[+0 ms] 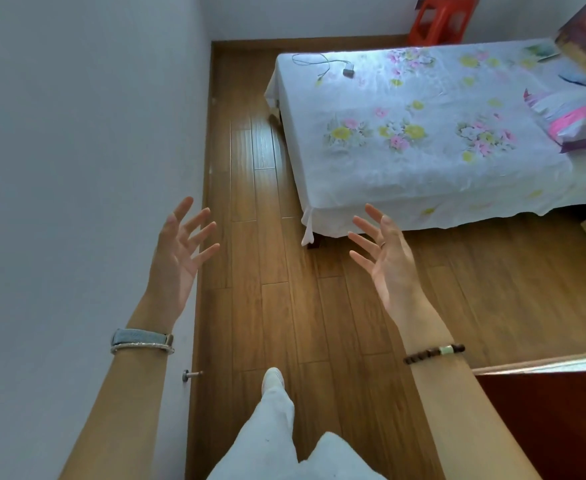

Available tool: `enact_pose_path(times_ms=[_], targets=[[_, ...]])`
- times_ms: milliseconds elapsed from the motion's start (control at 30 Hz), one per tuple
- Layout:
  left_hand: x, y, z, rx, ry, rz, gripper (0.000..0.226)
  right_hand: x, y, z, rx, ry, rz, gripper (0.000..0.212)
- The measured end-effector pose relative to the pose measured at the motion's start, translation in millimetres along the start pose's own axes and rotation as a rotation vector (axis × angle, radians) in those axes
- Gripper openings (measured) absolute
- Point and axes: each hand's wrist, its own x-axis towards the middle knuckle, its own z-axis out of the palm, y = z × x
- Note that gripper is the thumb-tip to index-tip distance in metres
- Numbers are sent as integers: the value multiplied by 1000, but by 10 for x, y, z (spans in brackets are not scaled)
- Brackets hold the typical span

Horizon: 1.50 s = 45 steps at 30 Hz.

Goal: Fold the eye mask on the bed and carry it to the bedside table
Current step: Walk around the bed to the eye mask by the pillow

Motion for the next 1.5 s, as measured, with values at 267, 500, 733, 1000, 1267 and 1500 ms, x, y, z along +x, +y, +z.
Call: enact_pose_path(times_ms=[267, 500, 733, 1000, 1267, 1500], targets=[[896, 160, -323, -6, 17, 21, 60, 751, -216, 590, 48, -26, -32, 35], [1609, 172, -398, -26, 68, 30, 59, 1571, -315, 908, 38, -68, -37, 37], [2681, 276, -307, -35, 113, 47, 53, 2686, -472, 1122, 62, -89, -13, 32], [3885, 451, -37, -46, 159, 53, 54, 3976, -828, 1332, 45, -121, 13, 30], [4829, 611, -127, -46, 183, 63, 51, 4921, -1094, 1615, 30, -151, -13, 32], [5863, 737, -329, -40, 165, 76, 51, 5780, -1201, 2019, 4, -121, -23, 35]])
